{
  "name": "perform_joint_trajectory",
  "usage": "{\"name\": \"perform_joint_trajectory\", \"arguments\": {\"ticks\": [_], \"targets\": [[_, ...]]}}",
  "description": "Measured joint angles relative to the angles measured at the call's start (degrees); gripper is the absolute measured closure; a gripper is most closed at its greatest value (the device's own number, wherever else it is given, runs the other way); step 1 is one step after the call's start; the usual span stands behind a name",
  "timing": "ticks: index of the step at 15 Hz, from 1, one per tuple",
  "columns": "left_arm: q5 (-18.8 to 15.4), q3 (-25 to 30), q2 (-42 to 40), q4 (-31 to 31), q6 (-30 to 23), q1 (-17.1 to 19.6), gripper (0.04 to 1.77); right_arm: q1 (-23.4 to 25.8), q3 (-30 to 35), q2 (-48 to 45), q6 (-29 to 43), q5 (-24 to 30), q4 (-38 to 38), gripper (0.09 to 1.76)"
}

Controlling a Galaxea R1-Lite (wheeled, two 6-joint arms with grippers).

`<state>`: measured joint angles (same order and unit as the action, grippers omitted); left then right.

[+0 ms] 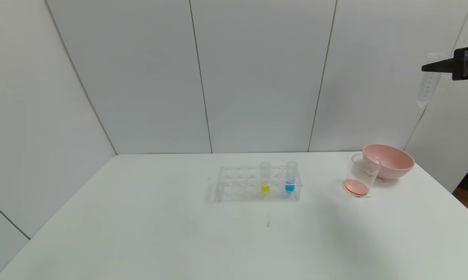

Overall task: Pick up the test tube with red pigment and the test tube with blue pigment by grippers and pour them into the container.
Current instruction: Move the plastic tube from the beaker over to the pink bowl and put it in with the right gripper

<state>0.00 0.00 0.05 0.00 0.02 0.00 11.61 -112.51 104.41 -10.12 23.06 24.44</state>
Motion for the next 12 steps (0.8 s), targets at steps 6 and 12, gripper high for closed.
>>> {"name": "perform_joint_trajectory", "arguments": {"ticks": [6,12], "targets": [[0.00,0.00,0.00,0.02,0.00,0.00,0.05,6.33,14.32,-1.72,1.56,1.37,-14.52,1.35],[0.00,0.00,0.00,0.00,-0.02,0.00,0.05,6.45,32.00,2.58,2.18,2.11,-38.75,1.35]]}}
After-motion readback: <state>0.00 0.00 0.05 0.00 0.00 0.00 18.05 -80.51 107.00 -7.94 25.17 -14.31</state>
